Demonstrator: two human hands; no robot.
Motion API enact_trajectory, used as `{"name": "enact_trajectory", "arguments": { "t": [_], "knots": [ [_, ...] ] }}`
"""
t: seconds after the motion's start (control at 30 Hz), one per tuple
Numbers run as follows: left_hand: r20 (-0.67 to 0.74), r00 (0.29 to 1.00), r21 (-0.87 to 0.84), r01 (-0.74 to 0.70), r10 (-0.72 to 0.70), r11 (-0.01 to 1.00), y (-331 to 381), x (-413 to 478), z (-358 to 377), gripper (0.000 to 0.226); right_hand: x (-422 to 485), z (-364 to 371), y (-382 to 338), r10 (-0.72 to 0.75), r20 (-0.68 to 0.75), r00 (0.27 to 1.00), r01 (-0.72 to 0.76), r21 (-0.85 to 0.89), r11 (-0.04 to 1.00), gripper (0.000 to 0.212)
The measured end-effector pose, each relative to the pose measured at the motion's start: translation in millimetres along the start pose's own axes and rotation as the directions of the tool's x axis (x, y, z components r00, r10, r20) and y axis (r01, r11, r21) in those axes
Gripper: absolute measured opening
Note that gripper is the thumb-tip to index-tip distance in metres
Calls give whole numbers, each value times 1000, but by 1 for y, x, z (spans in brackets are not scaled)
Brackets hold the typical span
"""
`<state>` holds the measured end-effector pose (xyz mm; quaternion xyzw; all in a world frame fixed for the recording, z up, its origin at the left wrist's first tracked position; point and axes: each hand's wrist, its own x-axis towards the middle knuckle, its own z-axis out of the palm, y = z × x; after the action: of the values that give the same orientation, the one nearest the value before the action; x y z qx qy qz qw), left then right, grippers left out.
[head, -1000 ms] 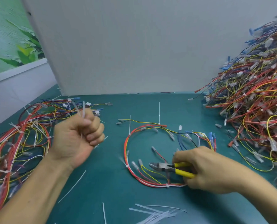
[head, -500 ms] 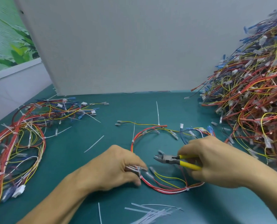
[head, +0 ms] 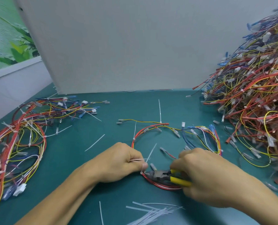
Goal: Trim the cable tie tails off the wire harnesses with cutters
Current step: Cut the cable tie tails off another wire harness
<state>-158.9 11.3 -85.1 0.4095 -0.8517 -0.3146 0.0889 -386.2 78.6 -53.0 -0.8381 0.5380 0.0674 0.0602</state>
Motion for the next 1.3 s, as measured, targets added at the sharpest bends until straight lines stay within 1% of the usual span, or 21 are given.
{"name": "enact_trajectory", "arguments": {
  "t": [0.17,0.4,0.57,0.83,1.1,1.3],
  "knots": [
    [-18,1000,-75,-1,-1,997,6,0,-3,15,2,3,-6,52,-34,998,-52,-6,999,10],
    [-11,998,-162,57,-59,985,2,1,-7,24,5,6,-16,125,-40,991,-125,-5,992,6],
    [13,997,-212,81,-80,974,1,2,-7,23,5,5,-21,140,-43,989,-140,2,990,6],
    [0,997,-235,75,-77,969,2,2,-7,24,6,4,-31,170,-59,984,-171,-9,985,7],
    [-11,997,-232,66,-71,971,-1,3,-5,24,7,3,-33,166,-75,983,-170,-45,984,5],
    [-9,997,-234,73,-77,970,1,3,-5,33,10,7,-29,154,-68,986,-161,-101,982,8]
  ]
}}
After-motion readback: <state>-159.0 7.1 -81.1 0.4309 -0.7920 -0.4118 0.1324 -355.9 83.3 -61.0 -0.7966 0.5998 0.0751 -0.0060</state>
